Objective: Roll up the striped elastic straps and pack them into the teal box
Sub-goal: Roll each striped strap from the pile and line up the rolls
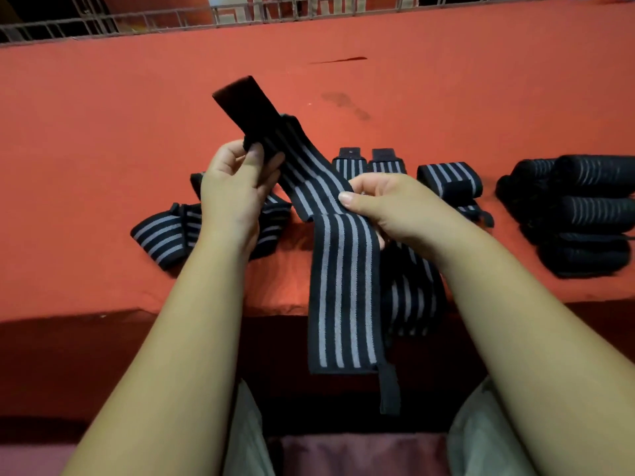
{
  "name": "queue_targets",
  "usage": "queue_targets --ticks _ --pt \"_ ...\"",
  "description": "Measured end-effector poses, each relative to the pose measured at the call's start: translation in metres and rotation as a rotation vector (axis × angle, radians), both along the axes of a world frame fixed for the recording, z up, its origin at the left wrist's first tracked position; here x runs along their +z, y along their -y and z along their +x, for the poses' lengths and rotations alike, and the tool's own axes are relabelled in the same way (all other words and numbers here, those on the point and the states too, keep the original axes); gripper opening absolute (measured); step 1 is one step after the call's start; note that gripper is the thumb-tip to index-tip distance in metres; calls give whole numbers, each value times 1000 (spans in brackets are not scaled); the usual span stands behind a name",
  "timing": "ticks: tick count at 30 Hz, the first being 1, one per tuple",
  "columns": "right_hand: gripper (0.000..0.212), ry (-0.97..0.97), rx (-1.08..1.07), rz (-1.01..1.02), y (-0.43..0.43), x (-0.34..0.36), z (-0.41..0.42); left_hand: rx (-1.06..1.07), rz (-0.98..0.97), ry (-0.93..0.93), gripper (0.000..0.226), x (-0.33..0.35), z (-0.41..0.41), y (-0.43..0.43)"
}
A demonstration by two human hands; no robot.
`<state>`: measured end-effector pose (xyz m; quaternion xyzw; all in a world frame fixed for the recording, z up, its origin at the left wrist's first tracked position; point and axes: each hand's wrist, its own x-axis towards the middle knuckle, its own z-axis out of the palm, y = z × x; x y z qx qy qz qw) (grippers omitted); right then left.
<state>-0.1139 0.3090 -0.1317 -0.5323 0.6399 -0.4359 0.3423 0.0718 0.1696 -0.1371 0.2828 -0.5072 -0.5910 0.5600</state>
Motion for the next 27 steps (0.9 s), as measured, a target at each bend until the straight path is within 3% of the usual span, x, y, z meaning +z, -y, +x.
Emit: queue_targets --ticks 3,7,19,27 --pt "17 -211 -46 75 2 -13 -6 -4 13 30 6 -8 -2 1" --pt "14 -300 -128 51 6 -21 -11 -6 -5 91 7 -12 -6 -1" --pt "13 -259 -146 46 5 -21 -4 60 -89 307 14 -16 -10 -7" --pt "14 -325 -106 59 1 -14 -5 62 24 247 11 -21 -18 -5"
